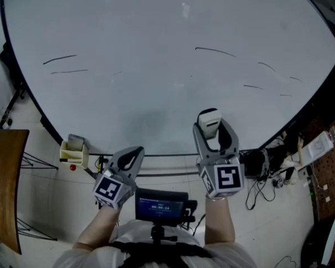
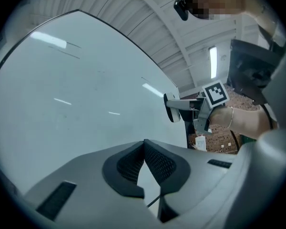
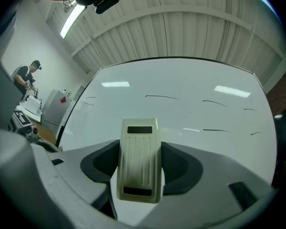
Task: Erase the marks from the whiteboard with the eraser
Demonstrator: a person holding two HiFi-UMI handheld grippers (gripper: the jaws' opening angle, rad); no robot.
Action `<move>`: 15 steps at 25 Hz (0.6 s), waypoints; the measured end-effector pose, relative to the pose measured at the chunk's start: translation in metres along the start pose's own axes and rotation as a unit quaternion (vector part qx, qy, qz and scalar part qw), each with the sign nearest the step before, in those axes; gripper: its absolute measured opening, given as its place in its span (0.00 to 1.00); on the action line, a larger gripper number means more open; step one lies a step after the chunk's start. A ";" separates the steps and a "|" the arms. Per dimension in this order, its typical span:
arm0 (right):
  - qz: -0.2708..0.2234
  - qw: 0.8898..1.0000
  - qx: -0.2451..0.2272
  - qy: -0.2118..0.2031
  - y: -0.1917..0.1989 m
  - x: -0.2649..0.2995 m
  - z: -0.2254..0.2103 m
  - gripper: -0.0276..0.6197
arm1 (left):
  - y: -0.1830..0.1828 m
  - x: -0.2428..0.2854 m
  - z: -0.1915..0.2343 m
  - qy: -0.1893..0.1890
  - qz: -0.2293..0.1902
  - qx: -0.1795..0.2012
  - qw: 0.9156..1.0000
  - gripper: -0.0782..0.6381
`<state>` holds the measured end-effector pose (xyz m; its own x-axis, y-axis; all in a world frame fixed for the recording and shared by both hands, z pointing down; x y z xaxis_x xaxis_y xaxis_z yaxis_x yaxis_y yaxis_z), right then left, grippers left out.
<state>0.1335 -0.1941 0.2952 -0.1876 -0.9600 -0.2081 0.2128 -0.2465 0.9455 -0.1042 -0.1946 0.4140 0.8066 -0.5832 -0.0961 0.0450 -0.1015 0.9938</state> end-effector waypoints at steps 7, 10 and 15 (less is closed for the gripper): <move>0.021 0.997 0.051 -0.052 0.032 -0.071 -0.013 0.46 | -0.017 -0.006 -0.074 -0.017 -0.007 0.030 0.999 0.10; 0.027 0.995 0.066 -0.076 0.040 -0.107 -0.024 0.46 | -0.019 -0.008 -0.116 -0.027 -0.009 0.029 0.999 0.10; 0.018 0.991 0.079 -0.110 0.046 -0.167 -0.041 0.46 | -0.016 -0.020 -0.185 -0.055 -0.014 0.033 0.998 0.10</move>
<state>0.2140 -0.0504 0.3631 -0.3902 -0.9114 -0.1309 0.0742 -0.1729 0.9821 -0.0117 -0.0324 0.4104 0.7358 -0.6639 -0.1335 0.0248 -0.1706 0.9850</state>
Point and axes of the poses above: the fingertips, and each gripper's own axes: x forward along the fingers, z to its left, y out of its underside, the point moved 8 cm from there along -x, backward along the fingers, and after that the axes turned 10 degrees about y, right-handed, at the moved point
